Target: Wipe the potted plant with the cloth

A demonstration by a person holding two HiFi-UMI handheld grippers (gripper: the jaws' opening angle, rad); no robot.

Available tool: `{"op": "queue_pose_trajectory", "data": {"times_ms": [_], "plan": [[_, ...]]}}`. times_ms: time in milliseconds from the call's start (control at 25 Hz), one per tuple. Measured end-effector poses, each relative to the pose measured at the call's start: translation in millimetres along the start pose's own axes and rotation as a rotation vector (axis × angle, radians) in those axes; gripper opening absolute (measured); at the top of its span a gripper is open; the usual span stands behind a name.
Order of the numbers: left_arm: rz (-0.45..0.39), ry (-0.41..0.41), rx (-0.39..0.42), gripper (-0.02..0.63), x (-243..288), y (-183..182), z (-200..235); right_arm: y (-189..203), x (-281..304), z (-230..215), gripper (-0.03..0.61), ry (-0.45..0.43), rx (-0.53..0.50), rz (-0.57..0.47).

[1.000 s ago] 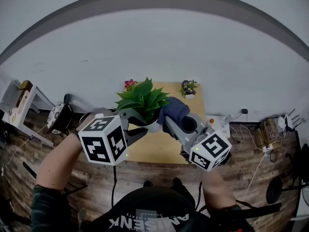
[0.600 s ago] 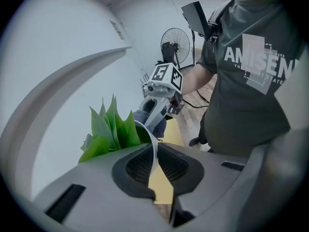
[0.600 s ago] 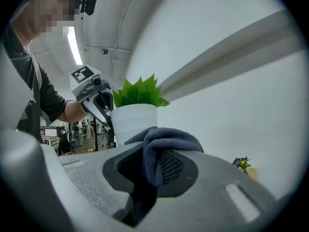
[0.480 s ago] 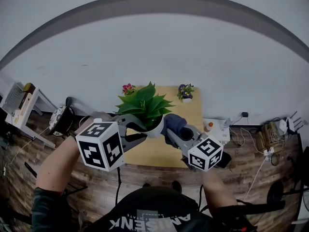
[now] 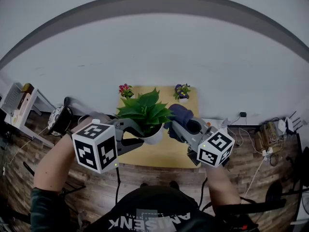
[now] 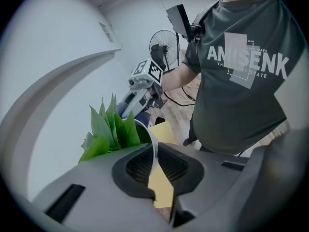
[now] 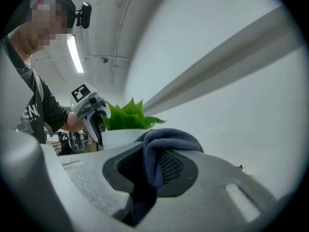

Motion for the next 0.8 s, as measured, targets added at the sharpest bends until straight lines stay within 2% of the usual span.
{"op": "queue_pose_trajectory", "data": {"times_ms": [160,280,480,600,800], "plan": [[0.019,-0.025,0.015,0.031,2,-2,-2,-35,5,18,0.052,-0.075,-0.04,-0.068],[0.023,-0.042,0.015,0.031,3,-4,-3,-41,10,22,0.052,-0.087,-0.067,-0.077],[0.02,-0.056,0.014,0.031,2,-2,-3,-17,13,12,0.052,-0.076,-0.014,-0.041],[0.021,-0.037,-0.001,0.032,3,0,-1,7,17,4,0.052,-0.066,0.03,0.002],[0.044,-0.005,0.021,0.034,9,6,0,35,23,-3,0.052,-0.067,0.071,0.04]]}}
Point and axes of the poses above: the fingertips, and each gripper's own axes: x forward along the fingers, z to its left, y out of its underside, the point moved 6 cm from there along -x, backward along the fingers, and after that the axes turned 5 degrees about x, right-handed, at the moved point
